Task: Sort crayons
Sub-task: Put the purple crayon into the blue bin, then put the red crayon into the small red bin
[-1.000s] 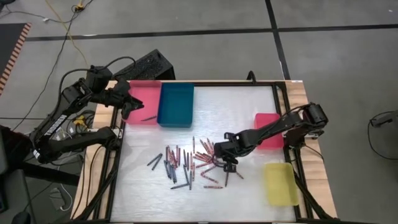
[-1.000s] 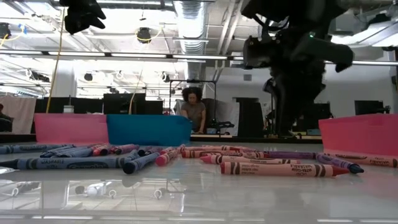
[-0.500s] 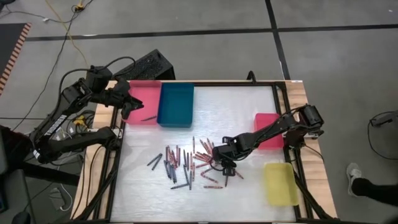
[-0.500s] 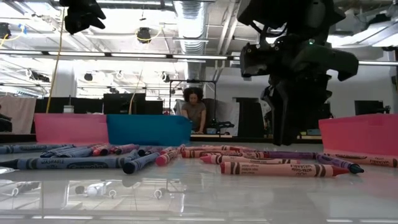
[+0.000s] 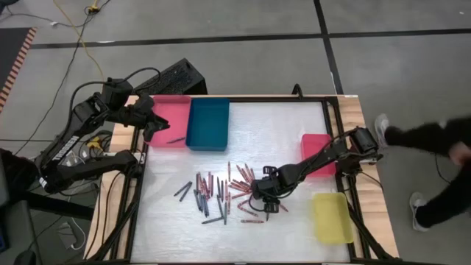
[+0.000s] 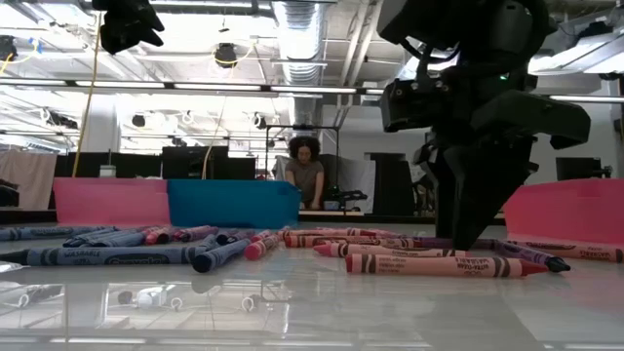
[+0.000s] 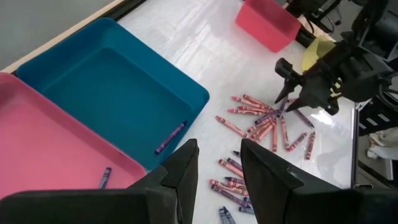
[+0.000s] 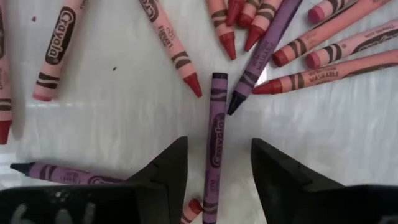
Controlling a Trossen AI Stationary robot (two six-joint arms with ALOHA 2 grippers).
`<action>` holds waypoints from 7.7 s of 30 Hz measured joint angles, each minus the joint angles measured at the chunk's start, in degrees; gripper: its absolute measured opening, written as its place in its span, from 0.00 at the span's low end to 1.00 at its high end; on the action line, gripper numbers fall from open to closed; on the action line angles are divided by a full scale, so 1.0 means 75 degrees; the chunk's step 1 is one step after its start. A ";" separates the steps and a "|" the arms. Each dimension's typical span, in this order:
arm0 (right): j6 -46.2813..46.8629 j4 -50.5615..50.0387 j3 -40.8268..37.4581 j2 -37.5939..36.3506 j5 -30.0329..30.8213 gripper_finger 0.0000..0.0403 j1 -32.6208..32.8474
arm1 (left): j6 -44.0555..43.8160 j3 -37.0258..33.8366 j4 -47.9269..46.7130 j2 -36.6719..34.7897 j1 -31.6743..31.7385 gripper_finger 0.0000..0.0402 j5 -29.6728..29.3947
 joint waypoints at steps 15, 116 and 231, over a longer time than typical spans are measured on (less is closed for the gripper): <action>0.1130 -0.0168 -0.0009 0.0032 0.0011 0.05 -0.0023 | -0.0029 0.0000 -0.0007 0.0047 -0.0003 0.27 -0.0015; -0.2030 -0.0299 0.7665 0.3745 0.0217 0.01 -0.4342 | 0.0404 -0.3101 0.3695 -0.2894 0.0058 0.27 -0.1195; 0.5554 -0.1940 0.1075 -0.1020 0.1018 0.24 -0.0496 | -0.0404 -0.4188 0.3165 -0.3657 0.0061 0.27 -0.0640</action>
